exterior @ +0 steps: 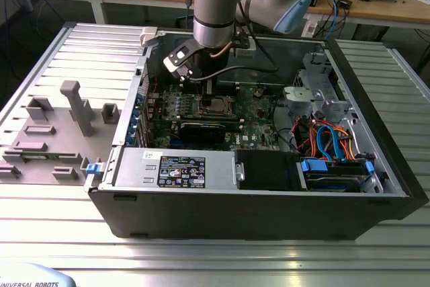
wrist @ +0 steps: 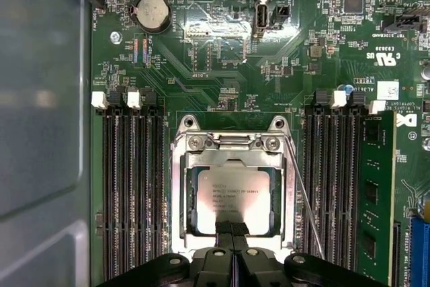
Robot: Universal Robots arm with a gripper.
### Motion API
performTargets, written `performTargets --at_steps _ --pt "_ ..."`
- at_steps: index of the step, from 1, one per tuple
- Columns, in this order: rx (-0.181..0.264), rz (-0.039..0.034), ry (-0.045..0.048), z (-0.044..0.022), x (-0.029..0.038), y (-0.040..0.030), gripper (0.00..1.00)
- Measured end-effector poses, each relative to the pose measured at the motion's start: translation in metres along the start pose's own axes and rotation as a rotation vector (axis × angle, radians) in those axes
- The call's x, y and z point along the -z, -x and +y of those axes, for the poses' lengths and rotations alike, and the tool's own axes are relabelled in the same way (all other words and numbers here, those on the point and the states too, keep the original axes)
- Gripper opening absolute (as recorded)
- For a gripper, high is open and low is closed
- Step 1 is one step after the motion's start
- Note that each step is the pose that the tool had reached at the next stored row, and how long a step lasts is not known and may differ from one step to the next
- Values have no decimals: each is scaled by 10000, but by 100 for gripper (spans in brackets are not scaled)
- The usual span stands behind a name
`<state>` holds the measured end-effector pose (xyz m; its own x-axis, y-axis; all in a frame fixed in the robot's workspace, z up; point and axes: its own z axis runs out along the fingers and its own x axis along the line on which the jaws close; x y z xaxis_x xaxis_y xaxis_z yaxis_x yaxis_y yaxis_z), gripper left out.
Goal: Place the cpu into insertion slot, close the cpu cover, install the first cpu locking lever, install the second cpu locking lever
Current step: 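Close the cpu cover, then install the first cpu locking lever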
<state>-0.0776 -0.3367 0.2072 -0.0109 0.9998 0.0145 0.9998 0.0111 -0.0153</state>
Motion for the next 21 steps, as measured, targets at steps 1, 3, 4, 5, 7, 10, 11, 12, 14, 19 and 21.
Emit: performTargets --at_steps 1,3,4,5,7,10,11,12,14,19,21 --pt "0 -2 -2 0 7 0 11" --pt "0 -1 -1 0 18 0 11" --pt "1 -2 -2 13 19 0 11" --pt "0 -3 -3 27 20 0 11" --pt "-1 -2 -2 75 20 1 11" --pt "1 -1 -2 152 21 2 11" --pt "-1 -2 -3 176 22 2 11" --pt "0 -2 -3 194 22 2 11" --pt "1 -2 -2 226 22 3 11" --pt "0 -1 -3 233 23 2 11" --pt "0 -1 -2 233 26 2 11"
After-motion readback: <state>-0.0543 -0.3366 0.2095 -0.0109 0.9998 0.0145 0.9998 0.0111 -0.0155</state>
